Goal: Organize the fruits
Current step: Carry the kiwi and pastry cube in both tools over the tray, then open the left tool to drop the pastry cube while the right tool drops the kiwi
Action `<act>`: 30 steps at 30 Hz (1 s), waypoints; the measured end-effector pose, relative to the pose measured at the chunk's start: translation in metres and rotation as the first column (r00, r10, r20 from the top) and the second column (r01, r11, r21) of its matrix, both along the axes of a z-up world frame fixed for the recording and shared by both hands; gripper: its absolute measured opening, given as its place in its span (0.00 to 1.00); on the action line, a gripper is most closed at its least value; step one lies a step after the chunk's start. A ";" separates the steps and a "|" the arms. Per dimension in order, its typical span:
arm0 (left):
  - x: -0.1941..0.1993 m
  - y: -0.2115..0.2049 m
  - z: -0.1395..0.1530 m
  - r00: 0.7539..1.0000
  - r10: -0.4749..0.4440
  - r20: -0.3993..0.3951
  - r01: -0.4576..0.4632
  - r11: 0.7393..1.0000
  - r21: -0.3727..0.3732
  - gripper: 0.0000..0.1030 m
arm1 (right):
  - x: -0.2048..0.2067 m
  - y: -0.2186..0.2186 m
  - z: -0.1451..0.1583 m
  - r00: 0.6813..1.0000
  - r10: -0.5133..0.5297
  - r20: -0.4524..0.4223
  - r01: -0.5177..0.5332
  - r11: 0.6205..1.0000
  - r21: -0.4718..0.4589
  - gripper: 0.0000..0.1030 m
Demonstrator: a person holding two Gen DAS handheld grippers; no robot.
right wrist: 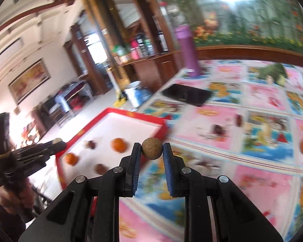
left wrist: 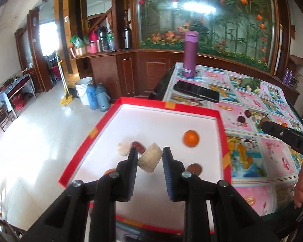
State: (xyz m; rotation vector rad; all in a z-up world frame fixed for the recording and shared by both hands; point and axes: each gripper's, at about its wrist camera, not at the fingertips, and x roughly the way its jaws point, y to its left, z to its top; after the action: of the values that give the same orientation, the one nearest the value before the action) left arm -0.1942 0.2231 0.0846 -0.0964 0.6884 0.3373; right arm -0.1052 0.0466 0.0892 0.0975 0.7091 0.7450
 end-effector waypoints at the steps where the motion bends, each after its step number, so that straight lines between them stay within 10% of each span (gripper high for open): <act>1: -0.003 0.004 -0.003 1.000 0.001 -0.005 -0.001 1.000 -0.009 0.26 | -0.003 0.013 0.002 0.999 0.032 -0.005 -0.032 1.000 0.000 0.20; 30: 0.016 -0.001 -0.043 0.982 -0.087 -0.169 0.074 0.994 -0.080 0.26 | 0.040 0.118 -0.052 0.954 0.063 -0.294 -0.149 0.948 -0.281 0.20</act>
State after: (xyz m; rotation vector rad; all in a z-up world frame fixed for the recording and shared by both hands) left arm -0.1785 0.2218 0.0415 -0.1097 0.8744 0.2445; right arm -0.0649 0.1641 0.0367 -0.1169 1.1012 0.7254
